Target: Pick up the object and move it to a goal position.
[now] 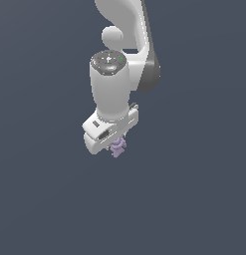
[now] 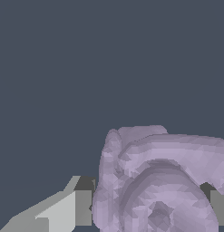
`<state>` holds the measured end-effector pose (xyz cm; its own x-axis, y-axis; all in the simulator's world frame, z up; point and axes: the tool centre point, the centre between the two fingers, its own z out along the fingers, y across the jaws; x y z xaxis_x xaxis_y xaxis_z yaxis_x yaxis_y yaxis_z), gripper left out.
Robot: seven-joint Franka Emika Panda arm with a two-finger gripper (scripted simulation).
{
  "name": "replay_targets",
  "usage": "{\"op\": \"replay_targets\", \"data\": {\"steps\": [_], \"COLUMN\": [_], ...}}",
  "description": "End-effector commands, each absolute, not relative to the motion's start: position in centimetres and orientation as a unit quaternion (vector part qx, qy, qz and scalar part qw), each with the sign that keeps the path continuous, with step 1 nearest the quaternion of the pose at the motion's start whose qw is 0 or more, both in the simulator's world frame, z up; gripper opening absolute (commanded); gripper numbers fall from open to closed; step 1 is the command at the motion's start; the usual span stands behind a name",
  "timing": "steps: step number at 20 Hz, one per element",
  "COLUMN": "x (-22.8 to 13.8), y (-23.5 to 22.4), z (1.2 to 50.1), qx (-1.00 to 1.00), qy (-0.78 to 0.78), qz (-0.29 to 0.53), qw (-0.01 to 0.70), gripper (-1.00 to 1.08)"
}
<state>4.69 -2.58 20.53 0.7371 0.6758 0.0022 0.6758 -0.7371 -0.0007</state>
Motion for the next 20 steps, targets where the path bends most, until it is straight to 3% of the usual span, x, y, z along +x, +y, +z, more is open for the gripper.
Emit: {"op": "replay_targets", "data": {"steps": [1, 20], "x": [5.0, 7.8], "y": [-4.4, -15.1], "z": [23.0, 36.9], "qx": [-0.932, -0.932], "qy": [-0.363, -0.362], "qz": [-0.001, 0.0], "qw": [0.001, 0.001], "gripper": [-1.0, -1.0]}}
